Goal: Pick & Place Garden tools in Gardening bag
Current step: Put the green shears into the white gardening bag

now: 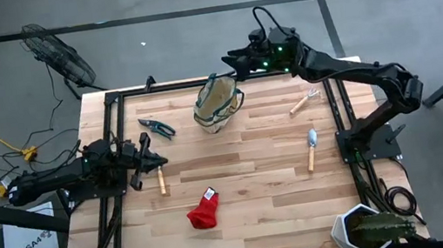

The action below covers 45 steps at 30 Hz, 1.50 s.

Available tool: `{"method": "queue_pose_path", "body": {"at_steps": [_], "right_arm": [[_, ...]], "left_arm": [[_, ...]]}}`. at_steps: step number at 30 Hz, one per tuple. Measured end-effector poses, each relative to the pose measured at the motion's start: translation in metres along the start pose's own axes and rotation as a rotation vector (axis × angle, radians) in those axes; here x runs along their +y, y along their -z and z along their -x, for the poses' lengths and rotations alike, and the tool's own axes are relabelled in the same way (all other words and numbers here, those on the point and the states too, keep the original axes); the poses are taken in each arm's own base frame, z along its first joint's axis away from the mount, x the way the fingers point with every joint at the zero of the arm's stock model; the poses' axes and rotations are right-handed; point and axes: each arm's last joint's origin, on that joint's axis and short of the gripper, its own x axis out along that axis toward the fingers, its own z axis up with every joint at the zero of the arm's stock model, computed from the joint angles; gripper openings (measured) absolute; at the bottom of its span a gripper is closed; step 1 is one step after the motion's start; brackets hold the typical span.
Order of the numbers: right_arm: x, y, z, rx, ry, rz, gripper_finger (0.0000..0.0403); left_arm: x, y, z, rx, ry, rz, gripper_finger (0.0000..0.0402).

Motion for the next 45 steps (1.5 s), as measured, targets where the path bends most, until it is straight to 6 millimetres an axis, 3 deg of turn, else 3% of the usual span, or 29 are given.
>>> {"method": "queue_pose_path", "body": {"at_steps": [8,24,36,40,45], "right_arm": [[0.018,0.008,0.012,0.1,-0.057,0.001,0.02],[0.058,0.039,0.015,0.193,-0.064,0.026,0.02],[0.073,0.048,0.017,0.178,-0.041,0.043,0.02],[0.074,0.048,0.018,0.178,-0.039,0.03,0.02],[0.074,0.048,0.018,0.178,-0.039,0.02,0.02]], "left_arm": [[0.002,0.0,0.0,-0.004,-0.051,0.0,0.0],[0.001,0.001,0.0,0.002,-0.044,0.002,0.0],[0.007,-0.016,0.004,-0.098,-0.334,0.183,0.0],[0.01,-0.014,0.005,-0.046,-0.461,0.246,0.0002],[0.012,-0.016,0.0,0.029,-0.512,0.338,0.004]]}}
